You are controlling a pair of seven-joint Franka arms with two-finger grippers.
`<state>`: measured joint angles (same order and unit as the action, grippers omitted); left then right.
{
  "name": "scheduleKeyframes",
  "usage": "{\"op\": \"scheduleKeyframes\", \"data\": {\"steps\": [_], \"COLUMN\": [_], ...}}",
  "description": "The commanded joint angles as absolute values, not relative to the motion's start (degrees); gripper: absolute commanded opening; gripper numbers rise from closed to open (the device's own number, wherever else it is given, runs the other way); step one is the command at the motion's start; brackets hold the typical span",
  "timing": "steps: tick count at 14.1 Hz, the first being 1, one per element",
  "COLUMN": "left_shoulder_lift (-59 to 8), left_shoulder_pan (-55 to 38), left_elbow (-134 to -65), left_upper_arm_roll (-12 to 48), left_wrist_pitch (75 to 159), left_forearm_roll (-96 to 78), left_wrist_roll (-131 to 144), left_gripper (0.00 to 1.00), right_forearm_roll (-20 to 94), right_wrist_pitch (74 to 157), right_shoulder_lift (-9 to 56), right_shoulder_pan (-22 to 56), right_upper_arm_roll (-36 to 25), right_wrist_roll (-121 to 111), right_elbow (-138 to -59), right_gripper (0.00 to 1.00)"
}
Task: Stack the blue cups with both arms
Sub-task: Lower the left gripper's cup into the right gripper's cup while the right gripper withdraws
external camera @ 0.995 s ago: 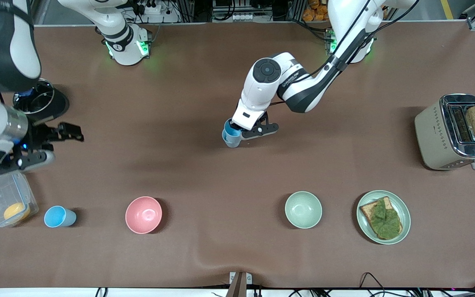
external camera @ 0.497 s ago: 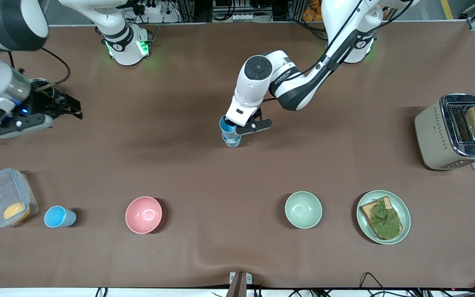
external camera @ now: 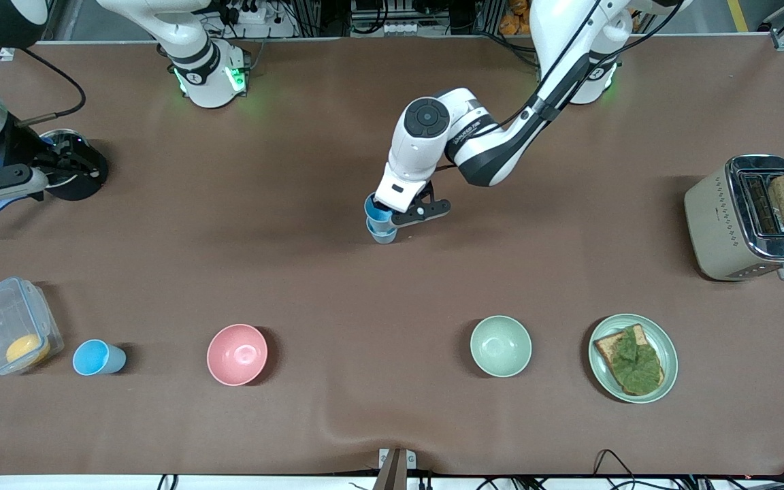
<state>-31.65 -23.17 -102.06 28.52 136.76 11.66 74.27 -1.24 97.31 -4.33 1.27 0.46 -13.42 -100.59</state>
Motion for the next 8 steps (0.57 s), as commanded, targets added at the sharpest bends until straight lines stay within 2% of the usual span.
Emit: {"op": "scheduleKeyframes", "data": {"steps": [1,2,3,4,5,8], "left_shoulder_lift": [-32.69,-32.70,-32.70,-32.70,-32.70,-32.08], "left_shoulder_pan": [-23.64,-23.56,-23.55,-23.55,-23.55,-23.21], "left_elbow": [-100.63,-100.37,-99.76,-99.15,-98.62,-97.74], "left_upper_arm_roll": [28.56,28.56,28.56,28.22,27.95,27.77], "left_wrist_pitch": [135.70,135.70,135.70,135.70,135.70,135.70], "left_forearm_roll": [13.80,13.97,14.24,15.28,17.21,18.28], "left_wrist_roll": [76.73,76.82,76.82,76.73,76.90,77.17], "left_gripper": [0.00,0.25,0.66,0.92,1.00,1.00], "right_forearm_roll": [-1.85,-1.76,-0.71,0.78,0.88,0.88], "right_wrist_pitch": [96.42,96.68,96.85,96.86,96.86,96.68], "right_shoulder_lift": [-1.68,-1.58,-1.50,-1.49,-1.23,-1.05], "right_shoulder_pan": [0.00,0.00,-0.09,-0.17,0.00,-0.26], "right_upper_arm_roll": [1.58,1.58,1.58,1.50,1.49,1.49], "right_wrist_roll": [-12.04,-11.95,-11.87,-11.17,-10.12,-9.67], "right_elbow": [-97.21,-97.12,-97.03,-97.03,-97.03,-97.12], "right_gripper": [1.00,1.00,1.00,1.00,1.00,1.00]}}
